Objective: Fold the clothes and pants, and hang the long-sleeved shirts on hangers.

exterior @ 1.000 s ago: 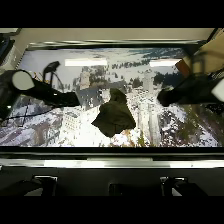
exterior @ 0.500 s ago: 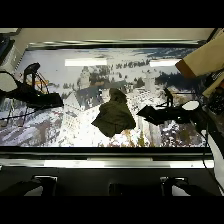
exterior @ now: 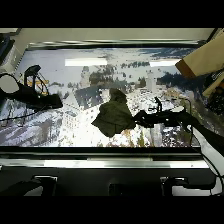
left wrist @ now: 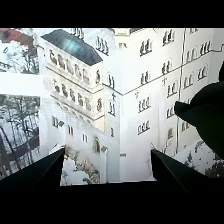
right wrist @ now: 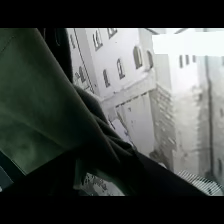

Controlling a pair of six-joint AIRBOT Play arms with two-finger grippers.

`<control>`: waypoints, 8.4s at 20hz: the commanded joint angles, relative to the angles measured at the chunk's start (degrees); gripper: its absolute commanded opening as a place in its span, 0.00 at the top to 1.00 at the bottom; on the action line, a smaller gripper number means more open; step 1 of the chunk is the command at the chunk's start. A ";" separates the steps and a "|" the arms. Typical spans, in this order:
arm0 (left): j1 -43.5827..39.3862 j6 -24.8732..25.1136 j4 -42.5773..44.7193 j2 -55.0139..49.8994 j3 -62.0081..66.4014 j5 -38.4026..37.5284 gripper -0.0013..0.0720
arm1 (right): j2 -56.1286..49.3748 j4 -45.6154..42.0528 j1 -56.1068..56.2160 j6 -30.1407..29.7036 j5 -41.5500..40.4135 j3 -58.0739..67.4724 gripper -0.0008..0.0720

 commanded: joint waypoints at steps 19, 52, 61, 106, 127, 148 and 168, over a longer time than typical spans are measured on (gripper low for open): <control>-2.97 26.86 -50.27 -21.92 -21.22 23.58 0.02 | 6.99 1.90 2.58 2.84 4.72 0.02 0.94; 5.07 9.79 -17.59 15.30 38.56 29.99 0.96 | 34.12 -15.23 -4.92 19.96 0.04 69.44 0.94; 4.94 4.74 -14.88 -12.20 37.66 11.19 0.96 | -0.48 -23.82 1.11 24.94 5.51 66.07 0.94; 4.94 -3.02 -9.57 -41.86 36.81 4.81 0.96 | 13.33 -12.76 -20.22 4.59 -1.44 -13.03 0.26; 4.48 -3.02 -9.51 -42.49 36.50 -1.20 0.96 | -18.67 -20.96 -15.21 38.64 -10.08 48.22 0.52; 4.11 -3.04 -9.62 -42.47 36.50 -1.29 0.96 | 22.73 -10.67 -11.19 19.47 -10.34 -19.74 0.34; 4.13 -3.02 -9.57 -42.47 36.52 -1.22 0.96 | 18.97 0.33 -7.61 18.75 -27.02 -18.64 0.94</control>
